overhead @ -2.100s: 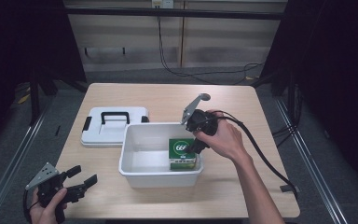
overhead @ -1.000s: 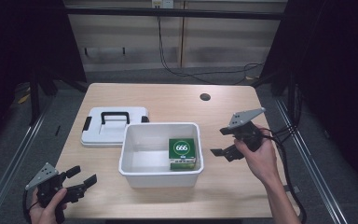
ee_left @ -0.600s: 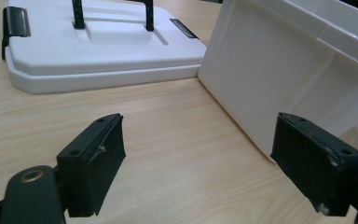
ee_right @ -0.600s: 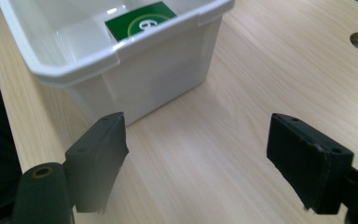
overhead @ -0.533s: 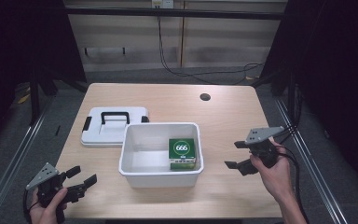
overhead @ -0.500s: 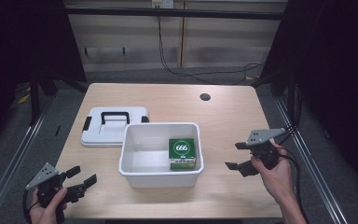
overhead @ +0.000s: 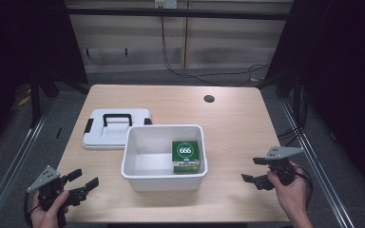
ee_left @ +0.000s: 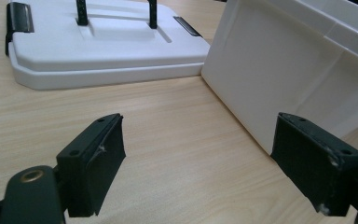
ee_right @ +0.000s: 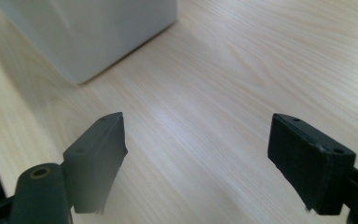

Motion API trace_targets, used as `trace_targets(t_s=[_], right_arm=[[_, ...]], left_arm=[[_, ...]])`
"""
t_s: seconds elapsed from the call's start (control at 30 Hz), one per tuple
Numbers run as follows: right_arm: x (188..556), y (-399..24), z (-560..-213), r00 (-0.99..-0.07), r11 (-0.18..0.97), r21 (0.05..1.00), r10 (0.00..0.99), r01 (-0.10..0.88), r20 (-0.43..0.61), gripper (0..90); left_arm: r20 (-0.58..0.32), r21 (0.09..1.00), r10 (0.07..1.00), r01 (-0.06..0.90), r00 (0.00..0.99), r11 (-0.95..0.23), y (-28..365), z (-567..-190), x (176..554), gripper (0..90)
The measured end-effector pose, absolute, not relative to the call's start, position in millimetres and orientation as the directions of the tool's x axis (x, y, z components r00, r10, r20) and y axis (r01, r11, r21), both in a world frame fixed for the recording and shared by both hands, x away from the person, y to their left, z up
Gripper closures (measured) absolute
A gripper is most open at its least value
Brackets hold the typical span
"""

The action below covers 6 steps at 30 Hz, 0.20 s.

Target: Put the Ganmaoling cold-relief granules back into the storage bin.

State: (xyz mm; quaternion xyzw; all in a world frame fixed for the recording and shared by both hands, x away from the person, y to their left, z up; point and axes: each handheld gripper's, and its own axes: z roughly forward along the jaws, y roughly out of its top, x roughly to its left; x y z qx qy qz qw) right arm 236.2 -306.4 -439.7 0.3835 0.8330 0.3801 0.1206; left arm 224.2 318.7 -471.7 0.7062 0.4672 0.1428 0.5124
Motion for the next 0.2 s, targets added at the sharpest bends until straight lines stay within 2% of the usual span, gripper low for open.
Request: trace_targets(t_s=[0.2], right_arm=[[239.7, -315.6, -454.7, -0.671, 0.433, 0.689, 0.734, 0.581, 0.105, 17.9]], left_arm=[[-0.282, 0.855, 0.805, 0.517, 0.522, -0.036, 319.6, -472.1, 224.4, 16.6]])
